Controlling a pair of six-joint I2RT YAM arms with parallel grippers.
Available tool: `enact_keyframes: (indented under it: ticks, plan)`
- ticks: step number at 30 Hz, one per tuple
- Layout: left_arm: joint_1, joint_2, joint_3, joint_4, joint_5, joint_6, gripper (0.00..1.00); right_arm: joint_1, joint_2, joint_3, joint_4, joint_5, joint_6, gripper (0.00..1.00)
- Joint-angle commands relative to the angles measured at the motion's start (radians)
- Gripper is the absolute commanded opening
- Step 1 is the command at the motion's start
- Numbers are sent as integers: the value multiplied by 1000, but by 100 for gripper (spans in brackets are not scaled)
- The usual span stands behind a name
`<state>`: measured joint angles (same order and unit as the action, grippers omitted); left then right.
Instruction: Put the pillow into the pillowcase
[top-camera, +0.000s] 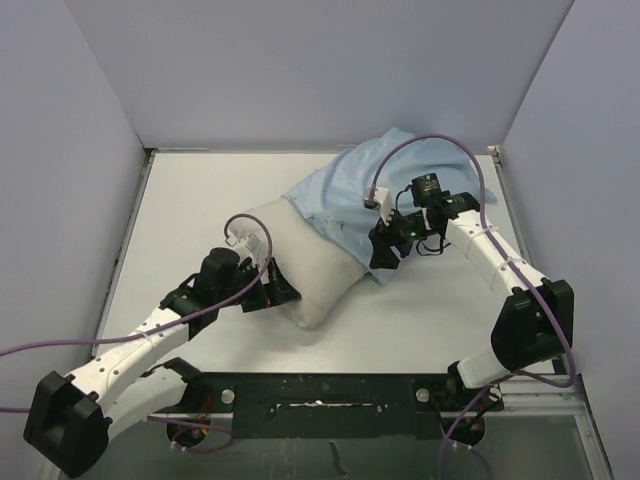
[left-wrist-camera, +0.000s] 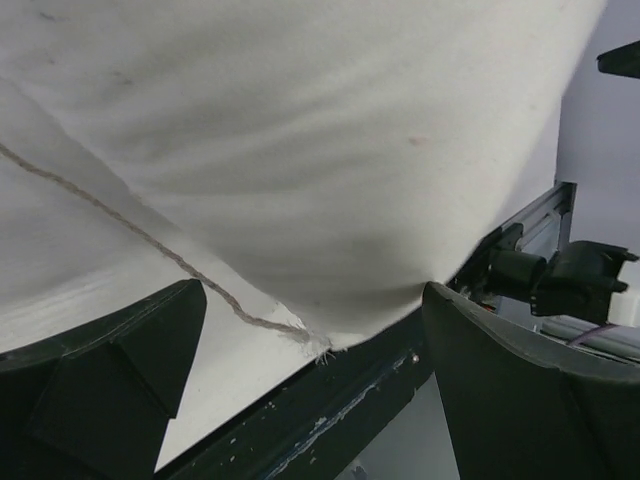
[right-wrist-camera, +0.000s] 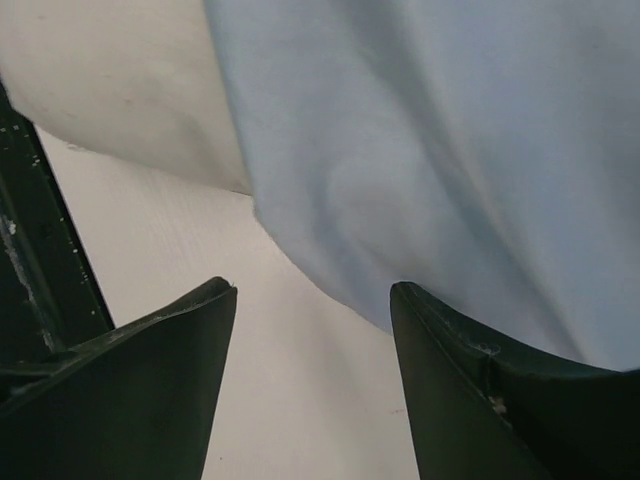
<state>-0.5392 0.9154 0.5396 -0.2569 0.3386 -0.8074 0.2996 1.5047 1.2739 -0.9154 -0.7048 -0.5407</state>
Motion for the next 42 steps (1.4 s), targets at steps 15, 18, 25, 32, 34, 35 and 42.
enact_keyframes:
  ticks: [15, 18, 25, 32, 34, 35, 42]
  plan:
    - [-32, 226, 43, 280, -21, -59, 40, 131, 36, -41, 210, 280, 84, 13]
    - [-31, 233, 65, 283, -15, -42, 19, 106, 9, 30, 123, 144, 47, 0]
    - [-31, 349, 229, 363, 46, 46, 12, 129, 114, 475, -115, -320, 19, 0]
    - [-36, 513, 396, 411, 78, 92, 10, 200, 187, 482, -34, -351, 113, 0]
    - [-36, 518, 363, 443, 70, 66, 10, 173, 172, 392, 15, -226, 131, 1]
    - [-36, 512, 339, 454, 65, 52, 11, 150, 163, 352, 28, -205, 130, 4]
    - [-35, 391, 268, 162, -151, 198, 55, 8, 39, 157, -1, -257, -13, 47]
